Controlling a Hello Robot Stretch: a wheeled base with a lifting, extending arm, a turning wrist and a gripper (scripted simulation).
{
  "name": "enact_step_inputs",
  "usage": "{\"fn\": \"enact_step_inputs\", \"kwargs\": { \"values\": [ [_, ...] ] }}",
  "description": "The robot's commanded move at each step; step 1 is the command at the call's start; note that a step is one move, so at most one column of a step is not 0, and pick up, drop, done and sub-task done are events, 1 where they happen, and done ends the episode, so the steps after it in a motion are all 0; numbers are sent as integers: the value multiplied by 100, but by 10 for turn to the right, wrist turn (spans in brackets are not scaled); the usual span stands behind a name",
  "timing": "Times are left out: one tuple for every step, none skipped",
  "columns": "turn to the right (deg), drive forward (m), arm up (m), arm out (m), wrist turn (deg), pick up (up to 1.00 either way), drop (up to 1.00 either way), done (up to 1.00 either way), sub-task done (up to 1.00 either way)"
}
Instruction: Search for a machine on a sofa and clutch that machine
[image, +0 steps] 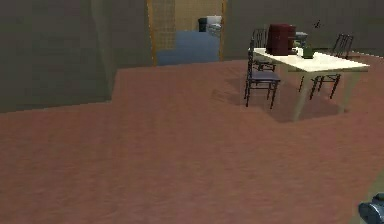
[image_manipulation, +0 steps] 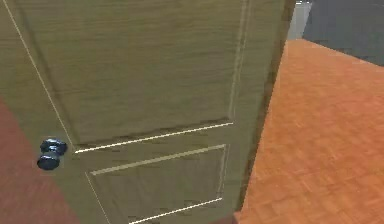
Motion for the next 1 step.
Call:
{"fn": "enact_step_inputs", "kwargs": {
  "values": [
    [0,100,0,0,0,0,0,0,0]
  ]
}}
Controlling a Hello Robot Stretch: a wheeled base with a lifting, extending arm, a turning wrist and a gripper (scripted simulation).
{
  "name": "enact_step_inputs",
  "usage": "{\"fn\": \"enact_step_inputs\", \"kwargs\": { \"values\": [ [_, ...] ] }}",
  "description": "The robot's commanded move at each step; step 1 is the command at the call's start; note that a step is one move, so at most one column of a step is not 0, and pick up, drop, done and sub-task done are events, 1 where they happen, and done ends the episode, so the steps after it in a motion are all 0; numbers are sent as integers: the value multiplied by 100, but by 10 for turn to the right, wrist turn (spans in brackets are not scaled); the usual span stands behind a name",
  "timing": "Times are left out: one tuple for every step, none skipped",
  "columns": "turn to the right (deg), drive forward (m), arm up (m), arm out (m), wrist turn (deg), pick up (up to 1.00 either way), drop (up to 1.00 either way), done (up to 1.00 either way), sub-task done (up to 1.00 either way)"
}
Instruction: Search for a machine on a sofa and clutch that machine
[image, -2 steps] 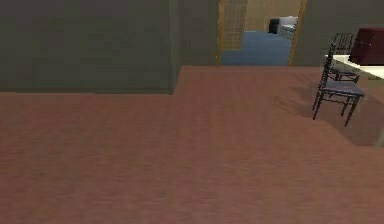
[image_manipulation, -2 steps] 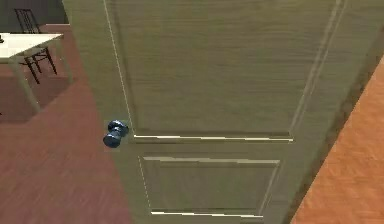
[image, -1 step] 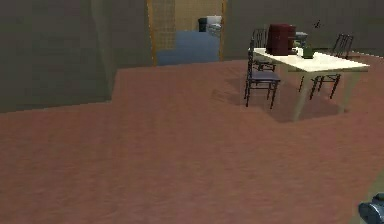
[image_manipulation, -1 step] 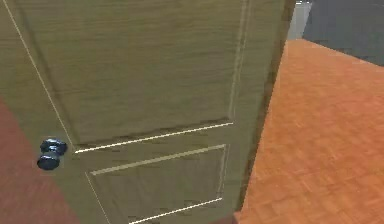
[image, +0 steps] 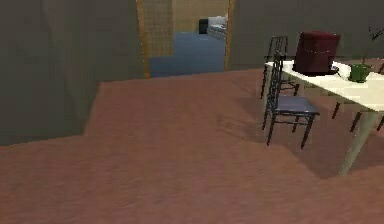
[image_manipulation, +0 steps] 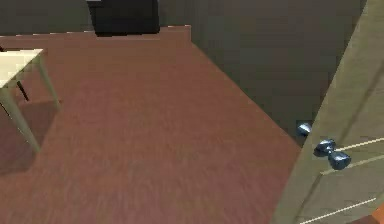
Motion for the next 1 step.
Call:
{"fn": "enact_step_inputs", "kwargs": {
  "values": [
    [0,100,0,0,0,0,0,0,0]
  ]
}}
